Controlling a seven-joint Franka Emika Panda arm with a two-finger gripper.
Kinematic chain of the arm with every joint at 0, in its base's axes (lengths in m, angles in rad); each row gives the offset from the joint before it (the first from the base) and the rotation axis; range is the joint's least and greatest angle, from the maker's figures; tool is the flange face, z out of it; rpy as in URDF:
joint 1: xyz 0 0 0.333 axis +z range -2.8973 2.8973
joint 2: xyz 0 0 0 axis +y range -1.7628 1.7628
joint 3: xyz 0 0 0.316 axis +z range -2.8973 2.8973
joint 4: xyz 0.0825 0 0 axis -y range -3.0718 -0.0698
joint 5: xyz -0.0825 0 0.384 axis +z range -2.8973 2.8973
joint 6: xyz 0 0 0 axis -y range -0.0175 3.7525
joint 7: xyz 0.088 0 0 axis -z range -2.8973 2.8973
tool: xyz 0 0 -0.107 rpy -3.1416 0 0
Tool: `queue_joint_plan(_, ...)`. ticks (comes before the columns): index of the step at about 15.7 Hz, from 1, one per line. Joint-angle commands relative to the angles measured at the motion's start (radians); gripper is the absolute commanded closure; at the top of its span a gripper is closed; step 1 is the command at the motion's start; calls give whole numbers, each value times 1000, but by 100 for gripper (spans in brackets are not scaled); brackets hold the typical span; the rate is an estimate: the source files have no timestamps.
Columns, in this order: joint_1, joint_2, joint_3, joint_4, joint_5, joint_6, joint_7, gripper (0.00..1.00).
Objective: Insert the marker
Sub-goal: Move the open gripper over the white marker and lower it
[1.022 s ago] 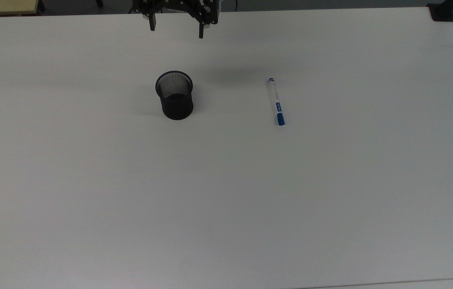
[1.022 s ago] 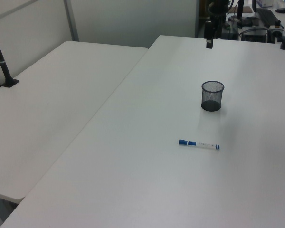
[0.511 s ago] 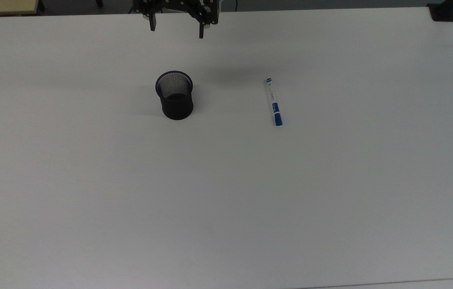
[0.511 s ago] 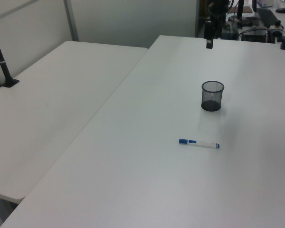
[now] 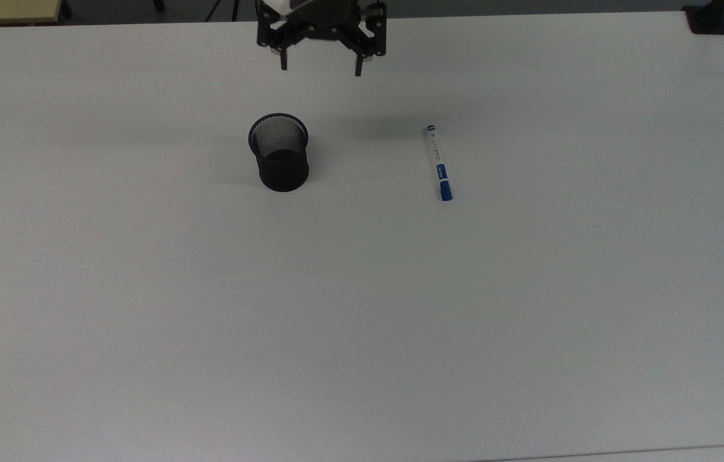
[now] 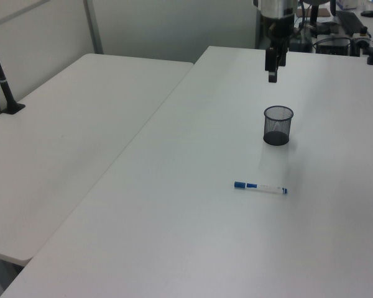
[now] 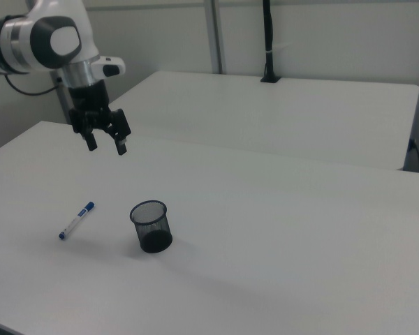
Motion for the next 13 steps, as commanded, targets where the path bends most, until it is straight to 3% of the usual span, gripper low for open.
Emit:
queue_joint_plan(1,50,24,-5,-70,17,78,-93,0)
queue_joint_plan(6,134,105,-3,-92,33,155,-68,0)
queue_joint_plan(13,226,252,-3,-95,37,314,87,0)
